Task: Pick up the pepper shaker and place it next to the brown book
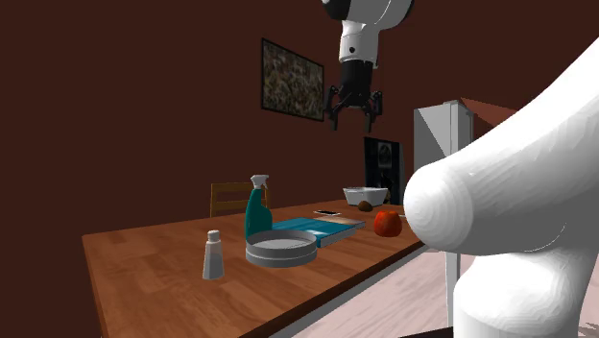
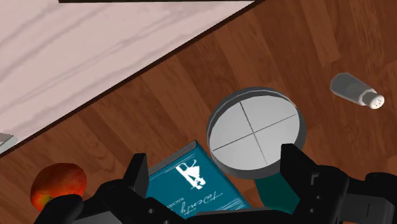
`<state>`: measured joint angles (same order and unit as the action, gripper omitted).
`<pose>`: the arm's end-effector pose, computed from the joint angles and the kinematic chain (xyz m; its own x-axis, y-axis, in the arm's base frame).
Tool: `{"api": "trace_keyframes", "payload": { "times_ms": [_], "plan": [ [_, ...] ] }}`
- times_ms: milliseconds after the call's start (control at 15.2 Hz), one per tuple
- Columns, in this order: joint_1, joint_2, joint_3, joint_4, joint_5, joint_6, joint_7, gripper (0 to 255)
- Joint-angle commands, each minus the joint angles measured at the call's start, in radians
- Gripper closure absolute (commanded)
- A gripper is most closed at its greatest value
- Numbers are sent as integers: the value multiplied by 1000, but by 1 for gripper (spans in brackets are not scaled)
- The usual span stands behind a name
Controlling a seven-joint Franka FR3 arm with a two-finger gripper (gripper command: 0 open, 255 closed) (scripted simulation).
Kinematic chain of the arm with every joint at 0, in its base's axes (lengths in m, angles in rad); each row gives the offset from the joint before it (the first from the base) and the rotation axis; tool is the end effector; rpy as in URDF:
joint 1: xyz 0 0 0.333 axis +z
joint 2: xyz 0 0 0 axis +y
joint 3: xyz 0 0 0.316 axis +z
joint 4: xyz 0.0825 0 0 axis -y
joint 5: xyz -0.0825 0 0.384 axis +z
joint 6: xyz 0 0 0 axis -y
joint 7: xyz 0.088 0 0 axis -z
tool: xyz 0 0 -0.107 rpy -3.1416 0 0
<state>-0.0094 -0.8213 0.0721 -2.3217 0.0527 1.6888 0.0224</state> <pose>0.3079 0.0329 0.6284 0.9824 0.0203 0.1859 0.0214 -0.9998 -0.0040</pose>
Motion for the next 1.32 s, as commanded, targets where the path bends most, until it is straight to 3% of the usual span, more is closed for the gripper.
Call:
{"api": "trace_keyframes", "payload": {
  "times_ms": [0,726,1254],
  "plan": [
    [0,0,0,0,0,0,0,0],
    [53,151,239,-70,76,218,204,0],
    [53,355,427,-31,63,376,374,0]
  ]
}}
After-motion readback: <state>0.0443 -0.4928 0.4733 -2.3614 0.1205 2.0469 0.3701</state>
